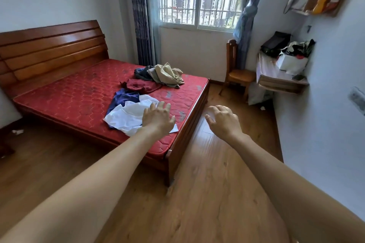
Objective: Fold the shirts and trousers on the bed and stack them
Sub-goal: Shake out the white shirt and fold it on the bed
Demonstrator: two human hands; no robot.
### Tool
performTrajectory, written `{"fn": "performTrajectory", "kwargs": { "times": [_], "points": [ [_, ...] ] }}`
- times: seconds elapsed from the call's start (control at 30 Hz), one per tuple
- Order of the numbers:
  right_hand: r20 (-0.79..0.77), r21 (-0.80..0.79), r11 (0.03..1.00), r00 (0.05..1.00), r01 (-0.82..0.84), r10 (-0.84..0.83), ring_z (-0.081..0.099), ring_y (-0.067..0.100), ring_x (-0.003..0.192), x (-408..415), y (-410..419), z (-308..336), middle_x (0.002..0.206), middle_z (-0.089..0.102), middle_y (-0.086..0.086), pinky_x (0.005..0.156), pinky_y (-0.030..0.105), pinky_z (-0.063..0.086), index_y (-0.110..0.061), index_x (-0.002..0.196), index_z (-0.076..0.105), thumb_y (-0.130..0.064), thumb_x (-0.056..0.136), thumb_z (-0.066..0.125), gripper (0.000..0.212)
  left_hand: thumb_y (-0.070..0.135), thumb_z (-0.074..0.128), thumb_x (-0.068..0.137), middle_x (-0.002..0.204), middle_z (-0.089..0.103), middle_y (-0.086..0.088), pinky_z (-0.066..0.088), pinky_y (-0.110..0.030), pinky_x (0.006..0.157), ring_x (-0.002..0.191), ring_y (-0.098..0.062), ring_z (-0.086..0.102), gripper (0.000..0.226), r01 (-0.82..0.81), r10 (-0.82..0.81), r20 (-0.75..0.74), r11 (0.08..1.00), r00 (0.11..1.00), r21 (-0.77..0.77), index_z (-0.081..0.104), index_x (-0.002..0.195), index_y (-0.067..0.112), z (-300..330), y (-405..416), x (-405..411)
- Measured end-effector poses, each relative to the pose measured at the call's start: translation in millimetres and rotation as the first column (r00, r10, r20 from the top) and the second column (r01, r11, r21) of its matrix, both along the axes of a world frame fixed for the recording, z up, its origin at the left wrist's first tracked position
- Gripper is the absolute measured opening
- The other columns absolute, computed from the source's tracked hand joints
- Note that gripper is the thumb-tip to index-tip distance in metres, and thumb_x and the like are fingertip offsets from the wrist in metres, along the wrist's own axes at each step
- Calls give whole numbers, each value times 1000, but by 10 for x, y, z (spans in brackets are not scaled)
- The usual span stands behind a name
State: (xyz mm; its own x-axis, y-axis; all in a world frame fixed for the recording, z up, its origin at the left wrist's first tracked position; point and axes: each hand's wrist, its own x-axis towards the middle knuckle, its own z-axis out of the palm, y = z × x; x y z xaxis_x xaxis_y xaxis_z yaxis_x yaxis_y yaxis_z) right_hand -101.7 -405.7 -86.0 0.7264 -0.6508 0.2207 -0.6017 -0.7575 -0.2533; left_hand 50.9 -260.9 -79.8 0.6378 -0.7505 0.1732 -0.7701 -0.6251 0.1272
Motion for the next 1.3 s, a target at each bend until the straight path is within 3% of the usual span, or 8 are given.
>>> {"fn": "performTrajectory", "kwargs": {
  "times": [0.23, 0.57, 0.83, 0.97, 1.3],
  "points": [
    [2, 40, 998, 999, 39, -39, 34, 24, 137, 283, -941, -147, 143, 47, 4, 107, 44, 31, -17, 140, 46, -39, 99, 41, 47, 40, 43, 97, 150, 38, -6, 29, -43, 110, 138, -28, 31, 52, 16, -17, -38, 999, 999, -30, 39, 143, 16, -193, -896, 286],
    [-112, 146, 988, 993, 48, -31, 35, 21, 135, 1031, -1634, -936, 140, 48, 4, 107, 41, 30, -17, 138, 46, -38, 100, 40, 44, 42, 40, 97, 147, 40, -2, 27, -42, 110, 135, -25, 33, 50, 86, -77, -105, 993, 992, 84, 41, 142, 19, -897, -1715, 1066],
    [-47, 112, 991, 996, 78, -73, 31, 21, 138, 2075, -2320, -722, 144, 45, 4, 108, 40, 28, -16, 141, 44, -38, 100, 39, 47, 38, 39, 98, 142, 45, -5, 31, -40, 104, 130, -27, 38, 44, 117, -111, -90, 992, 990, 54, 45, 135, 15, -770, -2481, 2095],
    [-25, 104, 990, 995, 98, -95, 32, 21, 138, 2349, -2583, -766, 143, 46, 4, 109, 41, 29, -17, 142, 43, -37, 100, 41, 47, 37, 40, 98, 146, 40, -5, 27, -40, 109, 137, -27, 29, 46, 143, -136, -102, 987, 985, 71, 43, 138, 14, -811, -2816, 2329],
    [-148, 196, 977, 988, 83, -55, 29, 22, 139, 2684, -3470, -1305, 144, 45, 5, 110, 38, 27, -16, 145, 38, -37, 100, 40, 49, 34, 40, 97, 146, 40, -6, 27, -40, 111, 134, -26, 31, 46, 150, -123, -177, 978, 976, 148, 43, 138, 14, -1288, -3673, 2708]
  ]
}}
